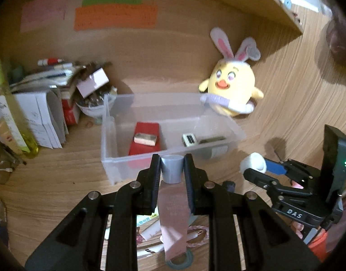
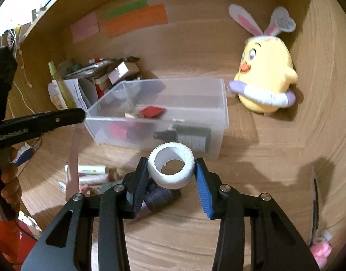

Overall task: Organize objects
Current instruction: 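Lower the pink tube into the bin while the right gripper carries the tape roll over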

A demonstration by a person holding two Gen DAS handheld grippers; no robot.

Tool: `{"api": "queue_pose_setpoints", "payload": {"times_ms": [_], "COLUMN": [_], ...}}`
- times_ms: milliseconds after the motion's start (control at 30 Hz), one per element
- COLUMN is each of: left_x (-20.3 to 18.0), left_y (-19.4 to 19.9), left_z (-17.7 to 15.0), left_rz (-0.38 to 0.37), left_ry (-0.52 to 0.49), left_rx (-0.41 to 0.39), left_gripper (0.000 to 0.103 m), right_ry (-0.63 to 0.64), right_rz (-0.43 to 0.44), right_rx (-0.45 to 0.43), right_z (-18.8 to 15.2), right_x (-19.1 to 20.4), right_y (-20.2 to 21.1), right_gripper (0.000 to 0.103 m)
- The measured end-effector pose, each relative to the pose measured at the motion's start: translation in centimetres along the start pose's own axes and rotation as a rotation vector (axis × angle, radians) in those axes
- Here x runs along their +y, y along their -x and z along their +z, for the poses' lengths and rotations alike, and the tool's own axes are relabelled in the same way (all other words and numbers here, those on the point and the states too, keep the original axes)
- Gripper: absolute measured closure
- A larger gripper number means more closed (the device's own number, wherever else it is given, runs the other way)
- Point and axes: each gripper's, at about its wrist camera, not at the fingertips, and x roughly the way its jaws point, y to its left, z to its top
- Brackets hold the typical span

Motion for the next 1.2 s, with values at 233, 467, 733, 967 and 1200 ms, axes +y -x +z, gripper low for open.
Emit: {"api": "queue_pose_setpoints", "payload": {"times_ms": [233,467,733,967,1200], "left_x": [-0.3,-0.8,-1.4,-2.1,-2.3], "left_y": [2.2,3.1,2.2,1.8,0.1], "left_z": [1.2,2.6,5.2,7.9,9.3], "left_rz": [-0.027,-0.039,-0.045,-0.077,-0.042], "left_ry": [0.000,-0.010,-0.004,0.014,0.017], "left_rx": [-0.058,-0.094,-0.121,-0.170,-0.216], "left_gripper": [0.083,0.083,0.083,0.083,0.083], "right_ry": [0.015,0.032,0.040,0.048,0.055], "right_rz": [0.013,0.000,-0.017,-0.027,-0.045], "right_rx": [-0.027,-0.068,-0.096,-0.102,-0.084], "right_z": [1.5,3.3,5.6,7.1,8.4], "right_x": [0.5,0.5,-0.2,-1.0,-1.7], "right_y": [0.0,0.2,-0.4,-1.3,-2.9], "right_gripper": [0.065,0.065,0.065,0.065,0.065]}}
